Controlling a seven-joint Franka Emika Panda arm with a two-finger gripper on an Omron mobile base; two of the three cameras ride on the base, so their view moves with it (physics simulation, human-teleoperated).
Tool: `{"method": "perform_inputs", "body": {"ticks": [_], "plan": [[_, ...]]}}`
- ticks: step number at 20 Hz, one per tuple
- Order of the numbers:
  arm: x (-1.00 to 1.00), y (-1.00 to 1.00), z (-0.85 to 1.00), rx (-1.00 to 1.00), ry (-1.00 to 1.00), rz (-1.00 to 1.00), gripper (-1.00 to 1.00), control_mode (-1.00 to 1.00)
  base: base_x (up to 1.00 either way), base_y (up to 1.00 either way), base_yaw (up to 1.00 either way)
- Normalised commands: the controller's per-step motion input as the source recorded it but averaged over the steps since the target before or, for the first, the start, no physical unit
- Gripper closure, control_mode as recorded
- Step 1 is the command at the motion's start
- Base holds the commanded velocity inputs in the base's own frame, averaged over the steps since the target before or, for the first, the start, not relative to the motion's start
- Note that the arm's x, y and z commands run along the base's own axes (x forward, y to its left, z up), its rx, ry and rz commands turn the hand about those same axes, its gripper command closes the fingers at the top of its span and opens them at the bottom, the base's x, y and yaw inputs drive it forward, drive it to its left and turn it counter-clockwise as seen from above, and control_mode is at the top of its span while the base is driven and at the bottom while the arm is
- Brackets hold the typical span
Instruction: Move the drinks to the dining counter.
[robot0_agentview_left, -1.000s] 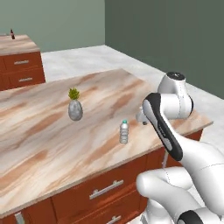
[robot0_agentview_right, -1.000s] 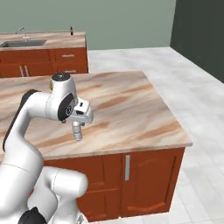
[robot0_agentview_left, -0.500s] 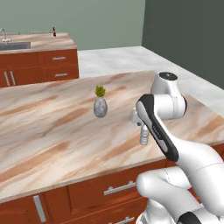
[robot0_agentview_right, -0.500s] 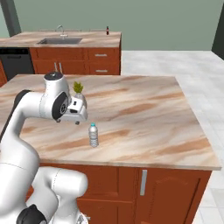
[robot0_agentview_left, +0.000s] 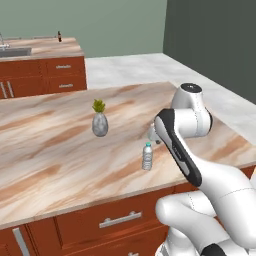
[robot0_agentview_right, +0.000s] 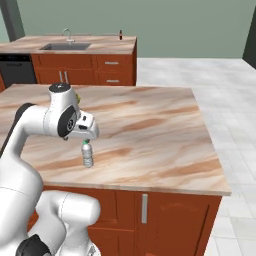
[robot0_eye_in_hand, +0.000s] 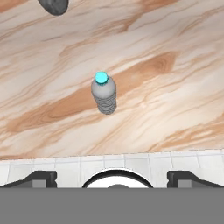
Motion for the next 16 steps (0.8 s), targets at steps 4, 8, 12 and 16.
{"method": "perform_inputs", "body": {"ticks": [4,8,12,16], "plan": [[0.0,0.0,0.0,0.0,0.0,0.0,-1.0,1.0,0.34,-0.39,0.31],[0.0,0.0,0.0,0.0,0.0,0.0,-1.0,1.0,0.46,-0.32,0.35],[0.0,0.0,0.0,0.0,0.0,0.0,-1.0,1.0,0.27,-0.09,0.17],[0.0,0.0,0.0,0.0,0.0,0.0,-1.0,1.0,0.3,0.0,0.0]]}}
